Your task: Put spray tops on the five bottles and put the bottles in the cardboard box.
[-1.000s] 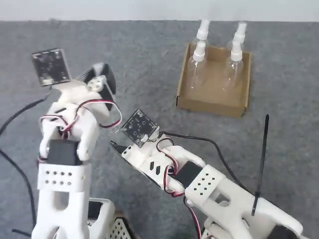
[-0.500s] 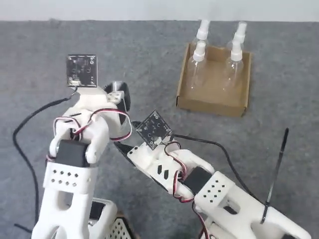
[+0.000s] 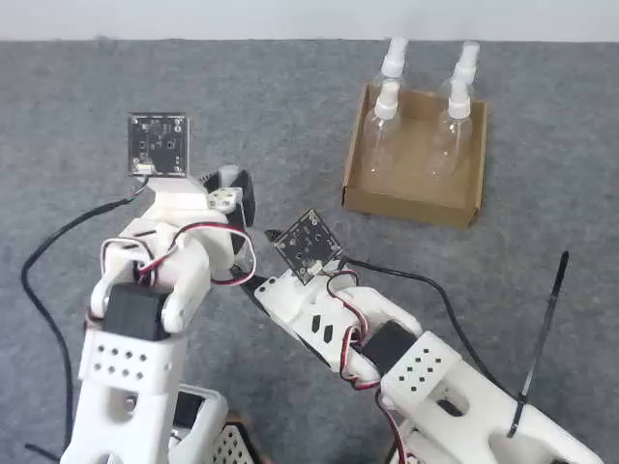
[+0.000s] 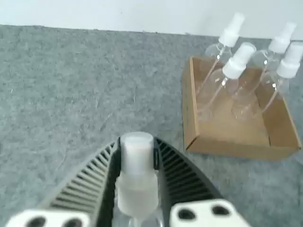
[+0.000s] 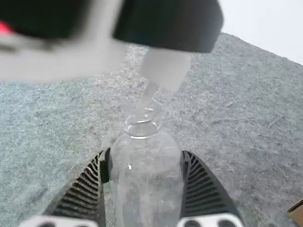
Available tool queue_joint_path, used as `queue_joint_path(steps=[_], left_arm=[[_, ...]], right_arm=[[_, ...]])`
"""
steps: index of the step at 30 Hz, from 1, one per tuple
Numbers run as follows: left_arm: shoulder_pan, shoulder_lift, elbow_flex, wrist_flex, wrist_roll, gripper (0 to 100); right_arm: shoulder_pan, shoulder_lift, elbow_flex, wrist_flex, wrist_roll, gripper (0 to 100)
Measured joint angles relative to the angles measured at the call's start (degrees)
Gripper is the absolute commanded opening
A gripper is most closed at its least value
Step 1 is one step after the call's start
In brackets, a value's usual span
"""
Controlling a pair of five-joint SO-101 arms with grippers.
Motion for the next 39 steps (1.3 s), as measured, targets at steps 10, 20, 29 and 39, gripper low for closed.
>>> queue_joint_path(steps=[10, 20, 29, 39], left_arm=[[-0.18, -1.14, 0.00, 2.20, -1.05, 16], [-5.89, -0.09, -11.96, 4.31, -3.87, 16], [-7.82, 12.84, -11.69, 4.31, -4.22, 16], [-3.87, 2.99, -3.60, 6.59, -7.65, 16]], right_arm=[[0.97, 0.00, 0.09, 0.00, 0.00, 0.6], [1.23, 0.00, 0.09, 0.00, 0.00, 0.6], [1.23, 0.00, 0.09, 0.00, 0.00, 0.6], [1.41, -0.26, 0.88, 0.00, 0.00, 0.6]])
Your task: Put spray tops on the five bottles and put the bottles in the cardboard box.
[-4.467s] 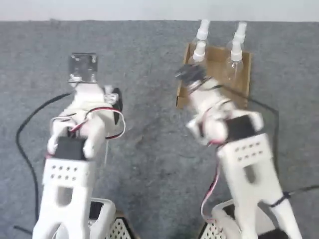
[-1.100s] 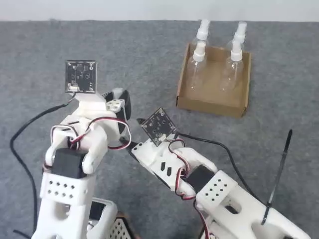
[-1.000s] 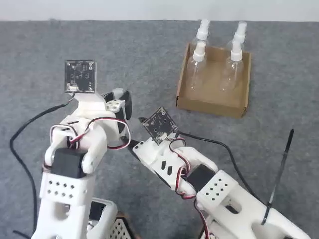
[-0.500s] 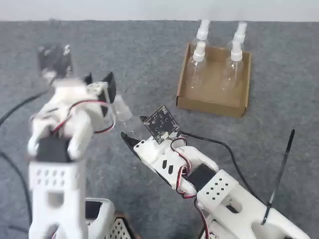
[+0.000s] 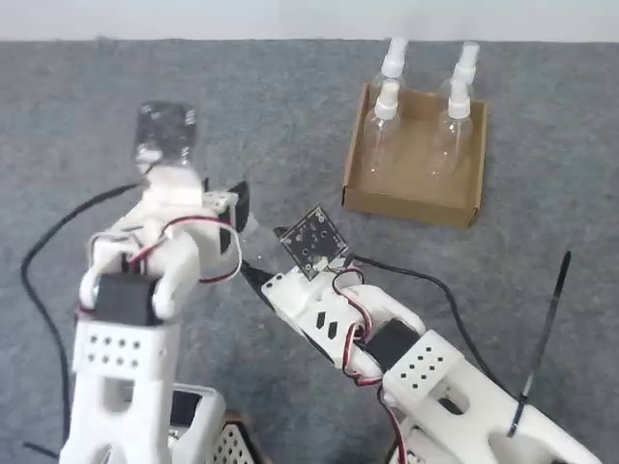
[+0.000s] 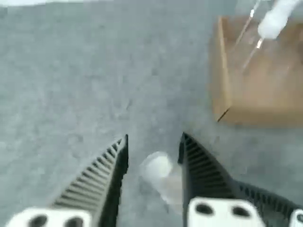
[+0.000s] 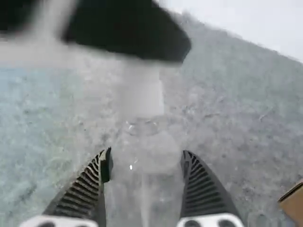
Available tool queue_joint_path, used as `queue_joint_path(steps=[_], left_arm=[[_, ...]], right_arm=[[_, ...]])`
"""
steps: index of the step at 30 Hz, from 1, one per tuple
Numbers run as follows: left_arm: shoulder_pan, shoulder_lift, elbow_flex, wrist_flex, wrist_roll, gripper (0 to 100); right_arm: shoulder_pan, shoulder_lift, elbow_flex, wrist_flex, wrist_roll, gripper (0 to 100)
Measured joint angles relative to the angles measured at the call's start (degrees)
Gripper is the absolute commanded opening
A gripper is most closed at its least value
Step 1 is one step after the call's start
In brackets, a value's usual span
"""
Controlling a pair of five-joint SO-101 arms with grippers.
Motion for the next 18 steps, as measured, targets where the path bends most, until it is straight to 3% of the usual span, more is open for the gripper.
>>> queue_joint_path(steps=[18], left_arm=[[-0.35, -5.27, 1.58, 0.35, 0.00, 16]], right_arm=[[-0.18, 0.00, 0.00, 0.00, 0.00, 0.6]])
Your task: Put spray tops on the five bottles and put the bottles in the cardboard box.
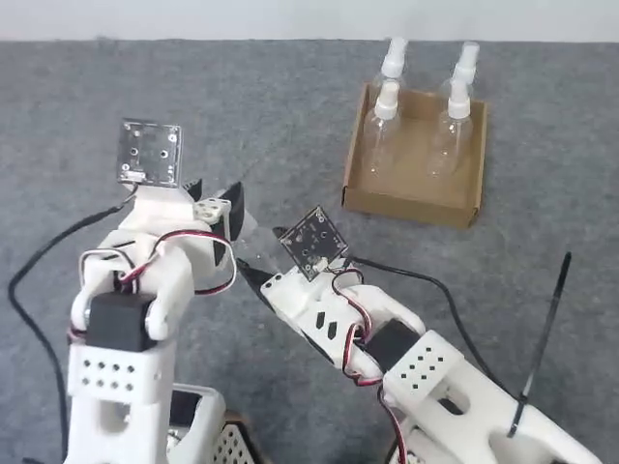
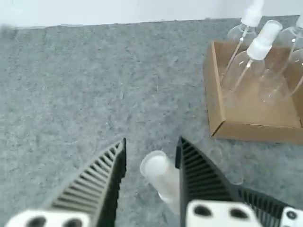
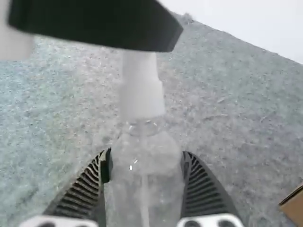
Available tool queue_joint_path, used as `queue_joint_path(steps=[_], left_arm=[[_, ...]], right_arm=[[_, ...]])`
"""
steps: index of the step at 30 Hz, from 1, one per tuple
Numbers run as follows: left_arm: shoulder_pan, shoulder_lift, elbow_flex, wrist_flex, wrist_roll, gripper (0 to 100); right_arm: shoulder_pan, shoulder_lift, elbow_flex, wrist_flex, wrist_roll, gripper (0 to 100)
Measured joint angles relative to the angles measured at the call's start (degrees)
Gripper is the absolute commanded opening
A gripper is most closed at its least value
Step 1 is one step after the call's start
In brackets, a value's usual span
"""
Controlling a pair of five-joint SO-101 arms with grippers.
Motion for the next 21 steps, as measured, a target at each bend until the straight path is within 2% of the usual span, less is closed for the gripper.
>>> queue_joint_path(steps=[21], left_arm=[[1.14, 0.00, 5.63, -2.20, 1.58, 16]], right_arm=[[0.00, 0.00, 0.00, 0.00, 0.00, 0.6]])
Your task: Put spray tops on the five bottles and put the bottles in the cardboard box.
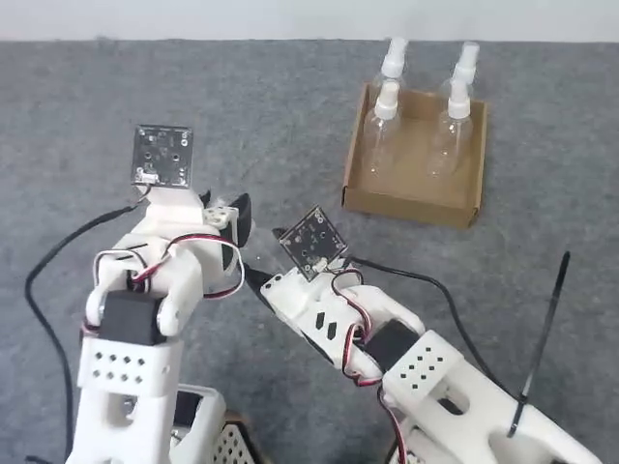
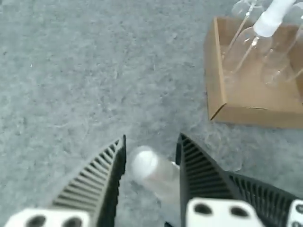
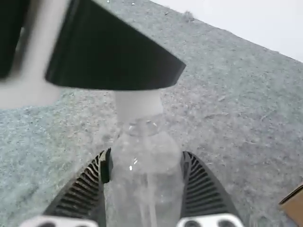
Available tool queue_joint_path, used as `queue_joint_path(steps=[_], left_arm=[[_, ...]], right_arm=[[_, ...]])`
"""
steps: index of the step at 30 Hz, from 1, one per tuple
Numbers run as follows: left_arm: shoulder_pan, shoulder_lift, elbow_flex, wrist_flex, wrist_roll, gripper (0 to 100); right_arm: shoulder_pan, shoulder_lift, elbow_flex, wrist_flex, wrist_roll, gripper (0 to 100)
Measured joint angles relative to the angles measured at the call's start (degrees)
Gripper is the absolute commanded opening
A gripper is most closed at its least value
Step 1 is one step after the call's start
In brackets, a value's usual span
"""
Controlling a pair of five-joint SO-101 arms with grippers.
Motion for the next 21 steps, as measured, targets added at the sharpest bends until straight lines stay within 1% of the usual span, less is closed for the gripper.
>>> queue_joint_path(steps=[3, 5, 8, 11, 14, 19, 21], left_arm=[[-0.79, 0.00, -1.14, 0.53, -0.18, 23], [-2.81, 0.00, -4.22, 2.99, -0.26, 26], [-5.89, 0.00, -9.23, 5.89, -0.26, 27], [-6.68, -0.09, -10.11, 6.86, -0.26, 27], [-5.54, -0.09, -8.88, 6.95, -0.18, 27], [-0.53, 0.70, -5.01, 6.07, -0.18, 26], [0.00, 1.93, -3.78, 4.66, -0.18, 24]], right_arm=[[0.00, 0.00, 0.00, 0.00, 0.00, 0.6], [0.00, 0.00, 0.00, 0.00, 0.00, 0.6], [0.00, 0.00, 0.00, 0.00, 0.00, 0.6], [0.00, 0.00, 0.00, 0.00, 0.00, 0.6], [0.00, 0.00, 0.00, 0.00, 0.00, 0.6], [0.00, 0.00, 0.00, 0.00, 0.00, 0.6], [0.00, 0.00, 0.00, 0.00, 0.00, 0.6]])
